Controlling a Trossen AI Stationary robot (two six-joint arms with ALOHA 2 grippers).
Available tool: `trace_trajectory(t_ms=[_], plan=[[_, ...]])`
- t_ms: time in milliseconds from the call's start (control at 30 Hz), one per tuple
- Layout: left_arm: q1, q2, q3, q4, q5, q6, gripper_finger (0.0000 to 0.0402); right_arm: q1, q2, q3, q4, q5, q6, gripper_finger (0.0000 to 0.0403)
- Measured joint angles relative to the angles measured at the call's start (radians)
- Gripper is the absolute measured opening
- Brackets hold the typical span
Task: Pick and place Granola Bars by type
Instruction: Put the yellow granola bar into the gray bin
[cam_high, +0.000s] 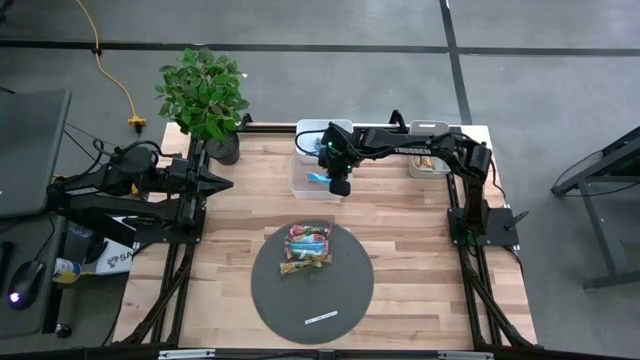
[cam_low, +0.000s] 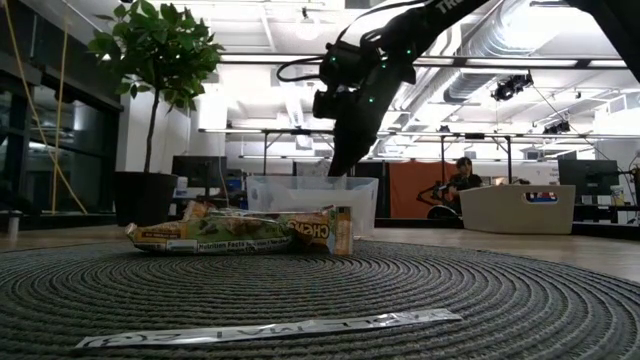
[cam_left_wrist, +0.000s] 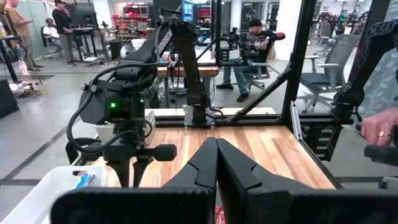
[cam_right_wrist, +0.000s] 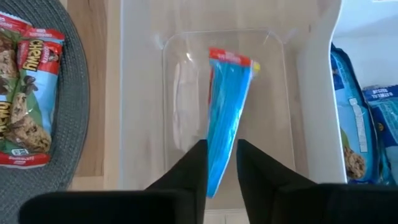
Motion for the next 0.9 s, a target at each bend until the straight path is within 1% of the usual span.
trace_trajectory(t_ms=[267,467,700,900], plan=[[0.0,0.0,0.0,0.0,0.0,0.0,0.0001,0.0,0.0,0.0,0.003,0.024,0.002,0.0106],[0.0,0.0,0.0,0.0,0.0,0.0,0.0001,0.008,-0.025,0.0,0.016,-0.026,0.033,0.0139],[0.0,0.0,0.0,0.0,0.0,0.0,0.0001,0.069,-0.085,0.0,0.054,-0.036,0.034,0.0179],[0.0,0.0,0.0,0.0,0.0,0.0,0.0001,0.133,-0.143,0.0,0.12,-0.058,0.075,0.019]])
